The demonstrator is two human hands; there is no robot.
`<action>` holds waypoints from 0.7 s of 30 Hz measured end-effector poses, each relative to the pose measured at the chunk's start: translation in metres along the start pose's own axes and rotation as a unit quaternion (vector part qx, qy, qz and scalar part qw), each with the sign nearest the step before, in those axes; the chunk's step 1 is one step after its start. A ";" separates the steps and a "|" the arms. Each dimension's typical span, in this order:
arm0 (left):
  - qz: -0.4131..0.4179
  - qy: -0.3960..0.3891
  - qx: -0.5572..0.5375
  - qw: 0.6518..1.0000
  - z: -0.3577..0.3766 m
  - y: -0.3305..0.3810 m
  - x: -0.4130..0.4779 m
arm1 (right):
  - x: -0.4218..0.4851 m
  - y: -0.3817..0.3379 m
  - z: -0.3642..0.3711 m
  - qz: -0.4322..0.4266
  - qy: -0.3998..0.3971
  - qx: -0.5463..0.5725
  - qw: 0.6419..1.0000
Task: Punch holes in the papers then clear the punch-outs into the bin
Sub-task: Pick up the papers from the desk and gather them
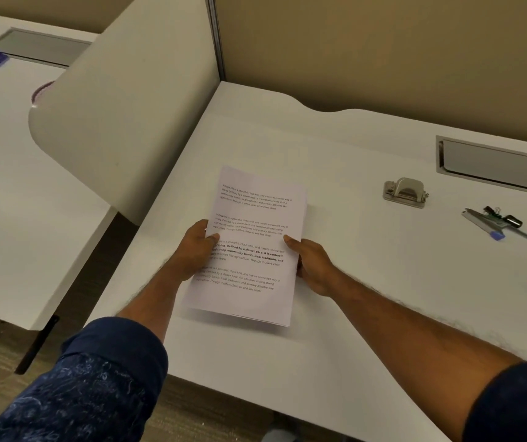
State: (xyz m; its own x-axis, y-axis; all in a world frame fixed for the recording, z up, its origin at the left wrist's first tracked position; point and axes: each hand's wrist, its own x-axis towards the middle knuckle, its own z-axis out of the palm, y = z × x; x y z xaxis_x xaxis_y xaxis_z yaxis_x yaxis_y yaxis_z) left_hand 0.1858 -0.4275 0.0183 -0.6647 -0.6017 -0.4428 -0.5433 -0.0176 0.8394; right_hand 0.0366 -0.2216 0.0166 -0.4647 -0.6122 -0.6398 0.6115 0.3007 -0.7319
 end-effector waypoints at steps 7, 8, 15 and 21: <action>0.023 -0.027 0.008 0.999 0.033 0.022 0.005 | -0.019 -0.006 -0.033 -0.046 0.052 0.020 0.997; 0.024 -0.032 0.008 0.999 0.040 0.026 0.005 | -0.022 -0.006 -0.039 -0.051 0.061 0.023 0.997; 0.031 -0.088 -0.020 0.995 0.086 0.046 0.006 | -0.045 -0.005 -0.084 -0.069 0.109 0.035 0.991; 0.006 -0.118 -0.100 0.988 0.122 0.063 -0.005 | -0.063 -0.011 -0.123 -0.081 0.151 0.064 0.983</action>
State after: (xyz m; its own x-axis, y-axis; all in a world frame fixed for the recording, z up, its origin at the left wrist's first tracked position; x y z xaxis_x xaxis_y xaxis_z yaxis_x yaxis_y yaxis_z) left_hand 0.0921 -0.3282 0.0347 -0.7844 -0.3997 -0.4742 -0.4385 -0.1833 0.8798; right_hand -0.0197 -0.0966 0.0359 -0.7196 -0.3933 -0.5723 0.5805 0.1116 -0.8066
